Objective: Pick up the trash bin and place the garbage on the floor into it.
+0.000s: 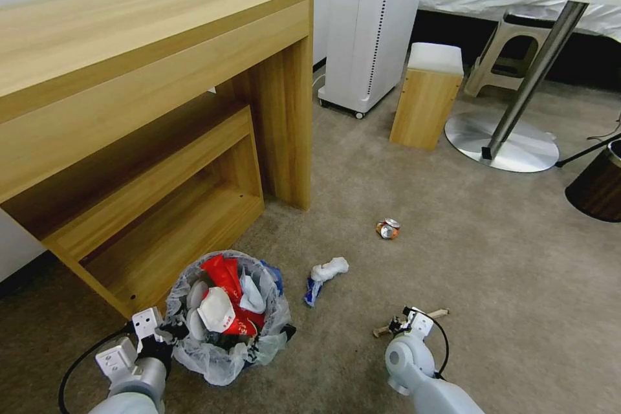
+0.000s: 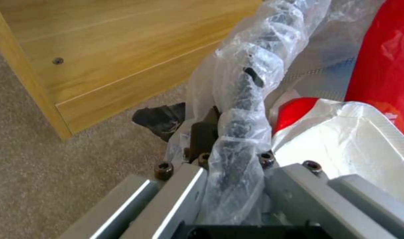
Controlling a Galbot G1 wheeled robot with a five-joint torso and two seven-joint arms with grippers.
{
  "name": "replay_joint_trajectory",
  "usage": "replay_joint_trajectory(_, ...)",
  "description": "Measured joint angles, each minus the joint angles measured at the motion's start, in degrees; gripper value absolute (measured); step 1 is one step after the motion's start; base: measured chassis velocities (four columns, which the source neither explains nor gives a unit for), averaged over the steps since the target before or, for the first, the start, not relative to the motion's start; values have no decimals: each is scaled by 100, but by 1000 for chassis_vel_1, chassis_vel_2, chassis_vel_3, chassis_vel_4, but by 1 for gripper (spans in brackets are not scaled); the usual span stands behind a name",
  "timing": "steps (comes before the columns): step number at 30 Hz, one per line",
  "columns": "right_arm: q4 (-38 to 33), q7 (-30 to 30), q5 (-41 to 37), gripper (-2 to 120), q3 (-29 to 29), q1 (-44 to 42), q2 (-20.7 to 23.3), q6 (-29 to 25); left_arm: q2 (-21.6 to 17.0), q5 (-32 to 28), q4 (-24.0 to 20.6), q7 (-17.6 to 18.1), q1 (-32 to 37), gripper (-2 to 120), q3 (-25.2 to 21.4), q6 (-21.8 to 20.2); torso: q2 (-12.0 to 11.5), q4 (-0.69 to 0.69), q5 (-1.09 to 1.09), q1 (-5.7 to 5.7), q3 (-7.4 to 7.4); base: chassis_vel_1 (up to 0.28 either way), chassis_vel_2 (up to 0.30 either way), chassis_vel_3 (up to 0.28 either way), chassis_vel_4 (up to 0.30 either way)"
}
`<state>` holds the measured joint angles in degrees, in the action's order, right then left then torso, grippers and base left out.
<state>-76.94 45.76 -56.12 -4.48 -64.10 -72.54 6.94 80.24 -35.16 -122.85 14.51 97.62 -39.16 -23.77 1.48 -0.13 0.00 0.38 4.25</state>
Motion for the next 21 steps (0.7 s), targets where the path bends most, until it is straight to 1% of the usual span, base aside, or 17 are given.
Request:
replay_joint_trajectory(2,66,-27,32,30,0,0,-29,-25,3,1,0,-8,7,0,0,13,0,0,0,0,0,0,0,0,0)
replay_joint_trajectory(3,94,-49,53,29,0,2,-33,-43,3,1,-3,-9,12,0,0,15,0,0,0,0,0,0,0,0,0)
replay_joint_trajectory(11,197,-106,133,28,12,20,-61,-106,2,1,-27,-28,45,0,-3,22,0,0,0,0,0,0,0,0,0)
replay_joint_trajectory(13,197,-107,150,25,19,18,-63,-111,8,3,-23,-34,42,0,-1,28,0,0,0,0,0,0,0,0,0)
replay_joint_trajectory(15,197,-105,169,17,32,14,-56,-118,20,16,1,-42,27,0,11,44,0,0,0,0,0,0,0,0,0)
replay_joint_trajectory(17,196,-105,173,15,34,12,-54,-120,22,18,4,-43,26,0,12,44,0,0,0,0,0,0,0,0,0)
replay_joint_trajectory(19,186,-105,191,10,40,4,-41,-127,34,32,18,-52,19,0,24,63,0,0,0,0,0,0,0,0,0)
replay_joint_trajectory(21,185,-105,197,8,41,2,-39,-130,36,34,20,-54,18,0,25,66,0,0,0,0,0,0,0,0,0)
